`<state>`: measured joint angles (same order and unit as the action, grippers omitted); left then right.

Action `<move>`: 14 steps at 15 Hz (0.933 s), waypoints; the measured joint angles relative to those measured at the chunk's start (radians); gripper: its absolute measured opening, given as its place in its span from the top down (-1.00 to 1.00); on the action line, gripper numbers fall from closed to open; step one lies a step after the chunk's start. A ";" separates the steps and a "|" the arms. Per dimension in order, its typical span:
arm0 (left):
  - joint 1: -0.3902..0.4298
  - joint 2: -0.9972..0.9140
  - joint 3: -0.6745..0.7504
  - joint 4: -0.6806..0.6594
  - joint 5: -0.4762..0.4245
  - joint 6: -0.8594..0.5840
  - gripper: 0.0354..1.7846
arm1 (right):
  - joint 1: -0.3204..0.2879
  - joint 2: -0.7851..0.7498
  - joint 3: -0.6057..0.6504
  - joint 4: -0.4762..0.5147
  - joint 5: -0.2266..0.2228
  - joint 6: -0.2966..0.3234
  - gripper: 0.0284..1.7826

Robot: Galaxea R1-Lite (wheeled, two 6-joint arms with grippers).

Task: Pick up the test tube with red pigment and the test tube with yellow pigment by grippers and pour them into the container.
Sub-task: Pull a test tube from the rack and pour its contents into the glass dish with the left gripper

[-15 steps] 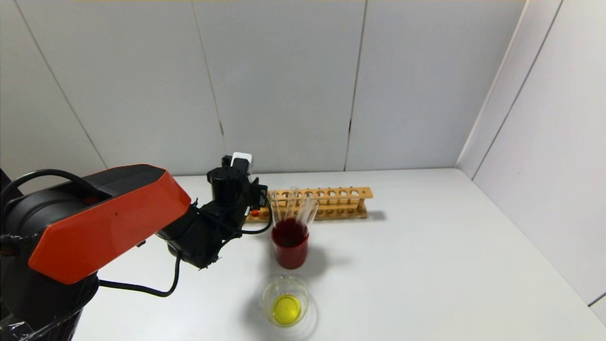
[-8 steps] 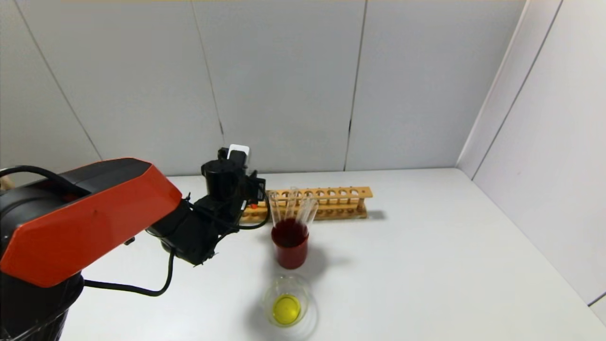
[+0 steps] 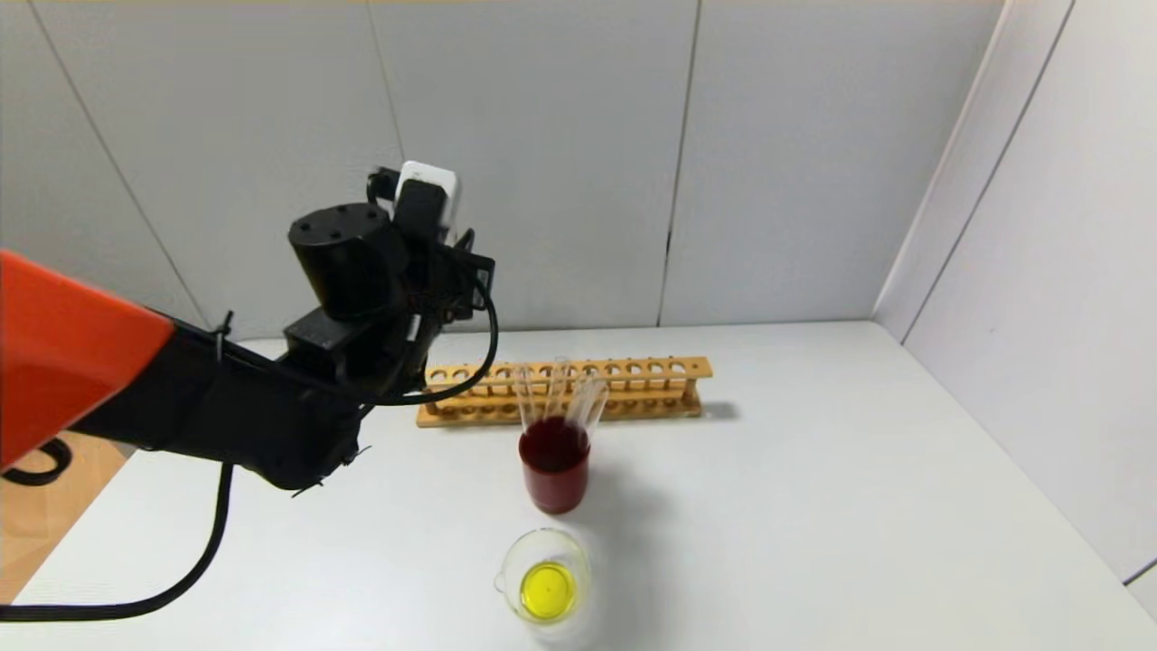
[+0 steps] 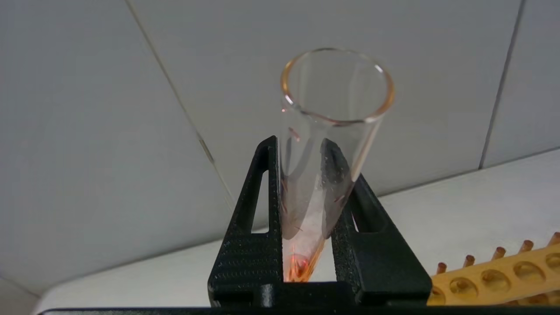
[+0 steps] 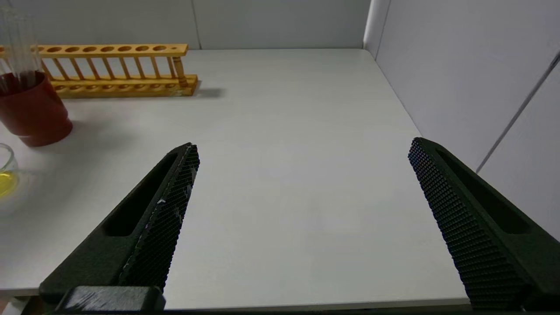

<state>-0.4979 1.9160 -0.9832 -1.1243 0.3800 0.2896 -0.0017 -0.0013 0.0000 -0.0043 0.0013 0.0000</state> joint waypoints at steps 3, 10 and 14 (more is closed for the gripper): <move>-0.041 -0.140 0.099 0.024 0.006 0.044 0.64 | 0.000 0.000 0.000 0.000 0.000 0.000 -0.96; -0.151 -0.441 0.402 0.114 0.076 0.111 0.64 | 0.000 0.000 0.000 0.000 0.000 0.000 -0.96; -0.244 -0.522 0.574 0.139 0.078 0.212 0.64 | 0.000 0.000 0.000 0.000 0.000 0.000 -0.96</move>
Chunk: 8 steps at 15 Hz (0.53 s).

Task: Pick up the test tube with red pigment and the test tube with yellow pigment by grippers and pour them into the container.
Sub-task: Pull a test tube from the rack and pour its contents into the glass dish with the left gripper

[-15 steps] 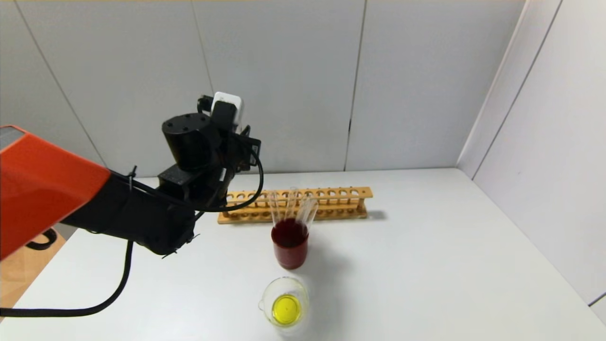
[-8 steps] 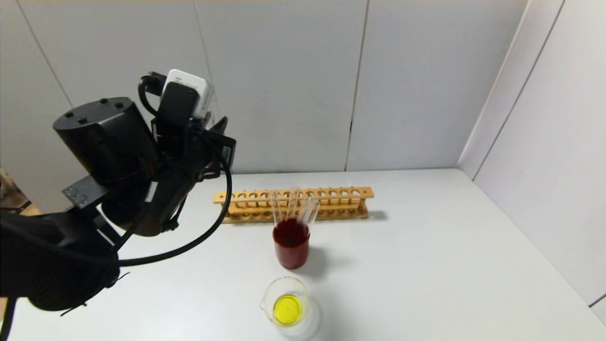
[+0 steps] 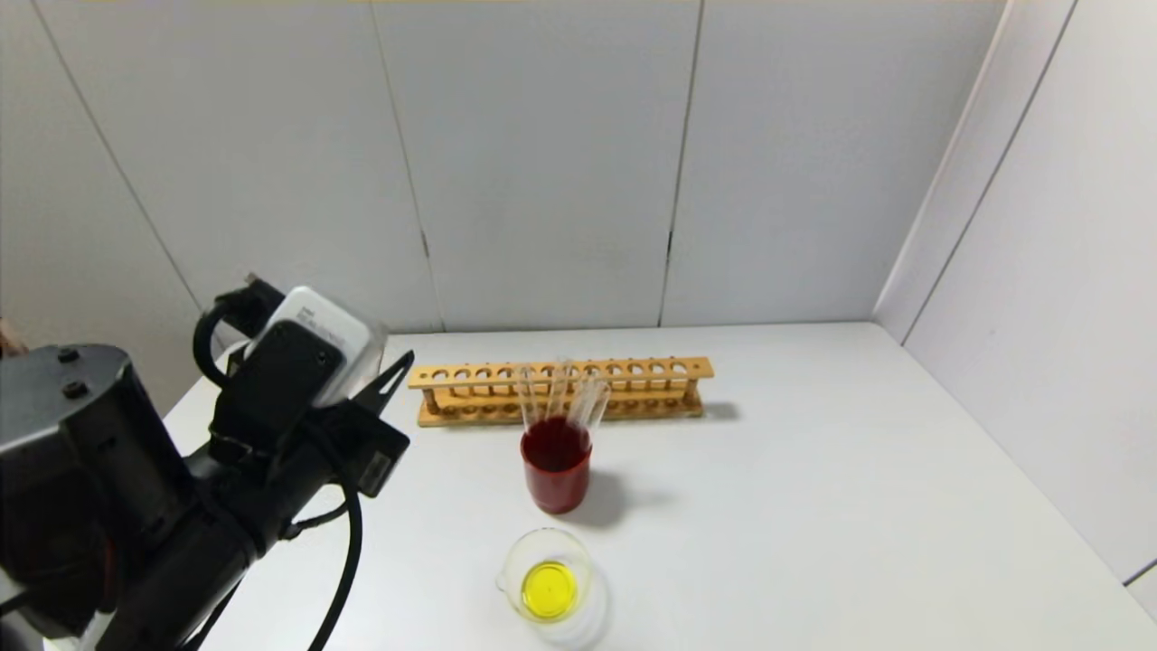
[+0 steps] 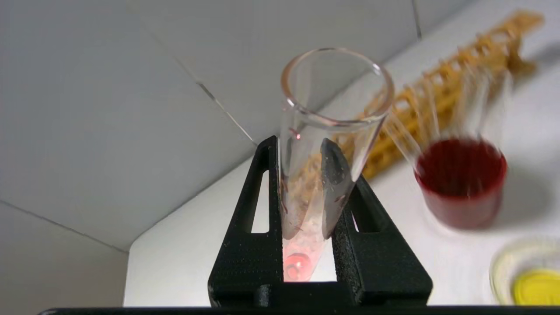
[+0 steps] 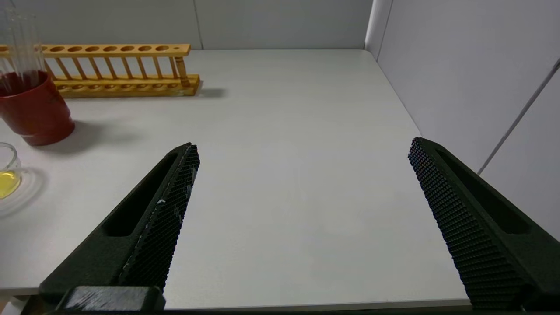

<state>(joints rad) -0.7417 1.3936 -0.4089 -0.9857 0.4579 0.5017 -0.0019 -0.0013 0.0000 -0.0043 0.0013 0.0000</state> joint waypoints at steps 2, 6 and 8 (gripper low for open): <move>-0.051 -0.010 0.059 0.004 -0.001 0.016 0.64 | 0.001 0.000 0.000 0.000 0.000 0.000 -0.96; -0.102 0.012 0.156 0.009 -0.007 0.010 0.64 | 0.001 0.000 0.000 0.000 0.000 0.000 -0.96; -0.106 0.042 0.189 0.007 -0.010 0.007 0.64 | 0.000 0.000 0.000 0.000 0.000 0.000 -0.96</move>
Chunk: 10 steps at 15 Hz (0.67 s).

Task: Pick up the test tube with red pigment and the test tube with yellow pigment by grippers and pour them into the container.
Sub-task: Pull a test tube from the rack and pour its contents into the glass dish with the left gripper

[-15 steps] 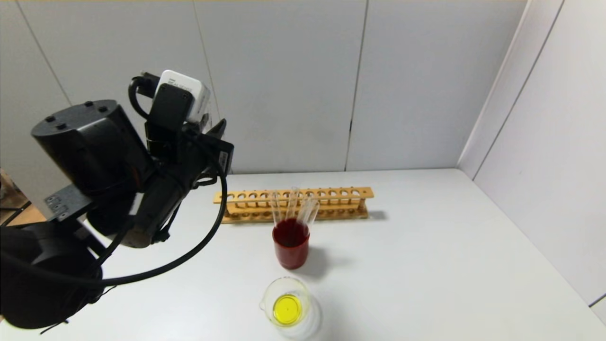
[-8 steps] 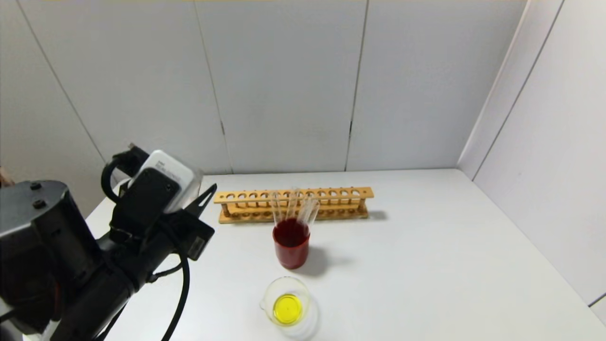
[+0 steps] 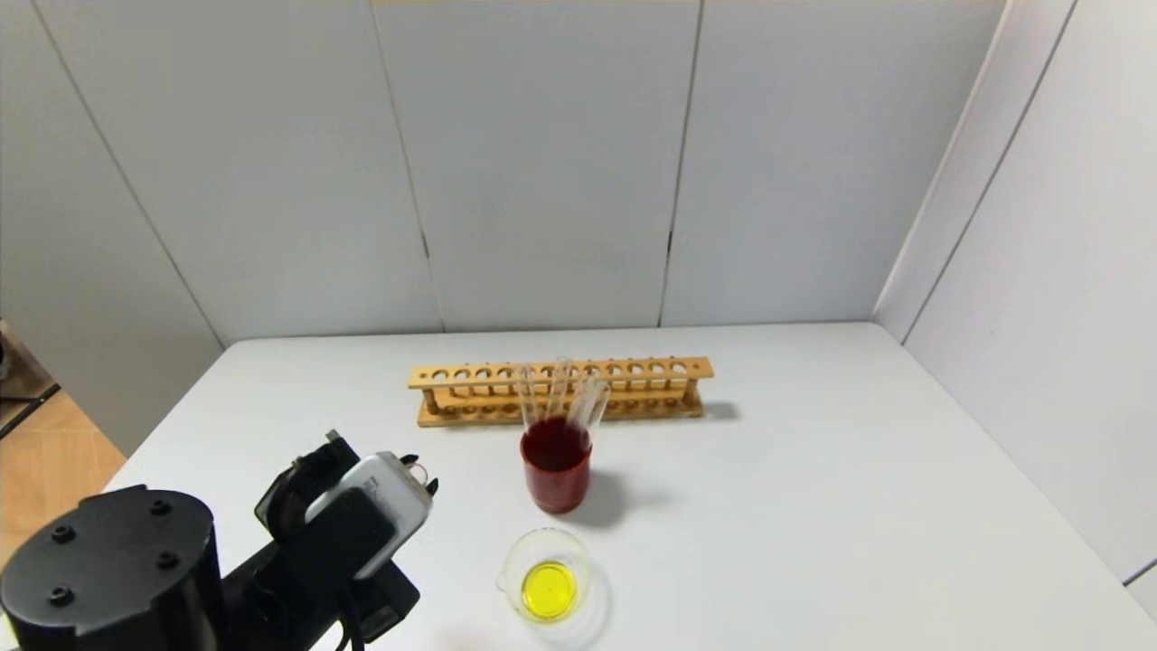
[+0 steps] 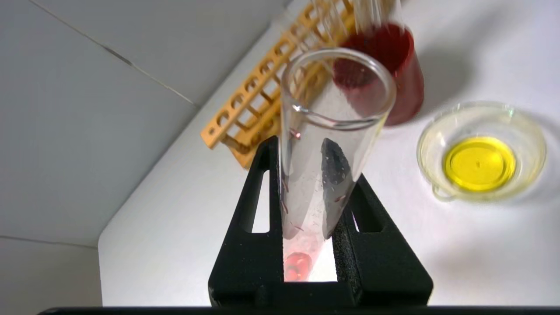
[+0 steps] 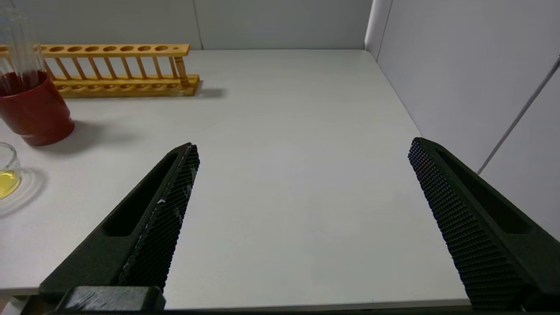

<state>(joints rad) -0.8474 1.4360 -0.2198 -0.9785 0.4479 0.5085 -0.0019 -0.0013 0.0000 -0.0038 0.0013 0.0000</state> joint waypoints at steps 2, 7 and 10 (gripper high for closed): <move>-0.002 0.043 0.018 -0.005 -0.003 -0.004 0.64 | 0.001 0.000 0.000 0.000 0.000 0.000 -0.96; -0.001 0.180 -0.005 -0.004 -0.004 0.024 0.64 | 0.000 0.000 0.000 0.000 0.000 0.000 -0.96; 0.002 0.241 -0.035 -0.010 -0.002 0.144 0.64 | 0.000 0.000 0.000 0.000 0.000 0.000 -0.96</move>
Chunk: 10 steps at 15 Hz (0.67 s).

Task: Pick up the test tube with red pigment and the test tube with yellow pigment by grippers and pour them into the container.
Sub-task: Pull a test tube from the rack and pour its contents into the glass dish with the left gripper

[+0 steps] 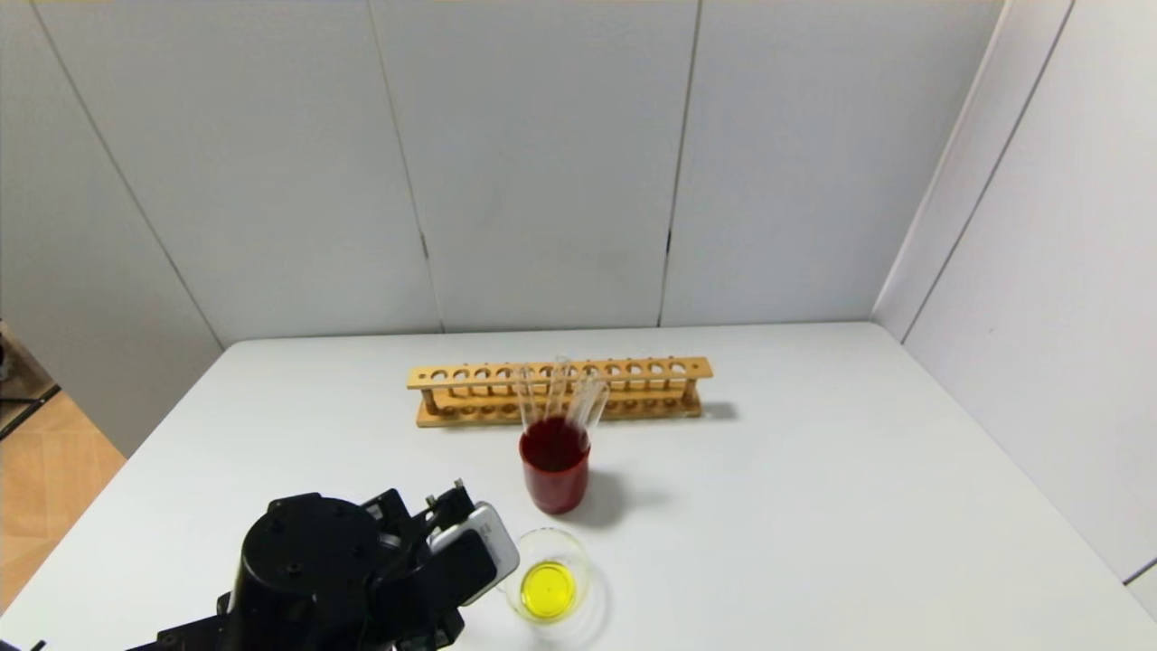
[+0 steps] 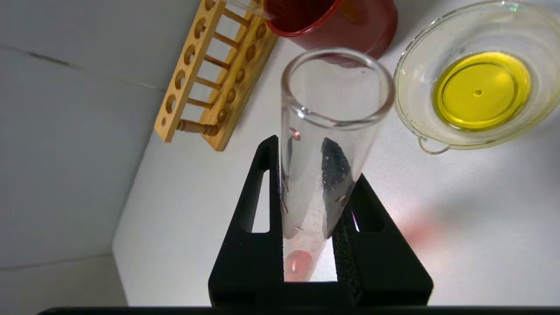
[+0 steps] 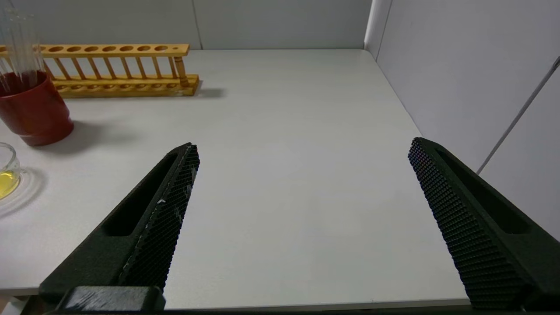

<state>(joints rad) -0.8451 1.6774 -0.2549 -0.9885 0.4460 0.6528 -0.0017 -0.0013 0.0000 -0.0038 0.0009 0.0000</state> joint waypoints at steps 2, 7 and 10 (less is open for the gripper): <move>0.003 0.029 -0.016 0.005 0.001 0.071 0.64 | 0.000 0.000 0.000 0.000 0.000 0.000 -0.96; 0.027 0.092 -0.065 0.010 0.000 0.251 0.64 | 0.000 0.000 0.000 0.000 0.000 0.000 -0.96; 0.065 0.110 -0.109 0.047 0.001 0.337 0.64 | 0.000 0.000 0.000 0.000 0.000 0.000 -0.96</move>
<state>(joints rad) -0.7798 1.7877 -0.3636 -0.9419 0.4468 0.9900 -0.0017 -0.0013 0.0000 -0.0043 0.0013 0.0000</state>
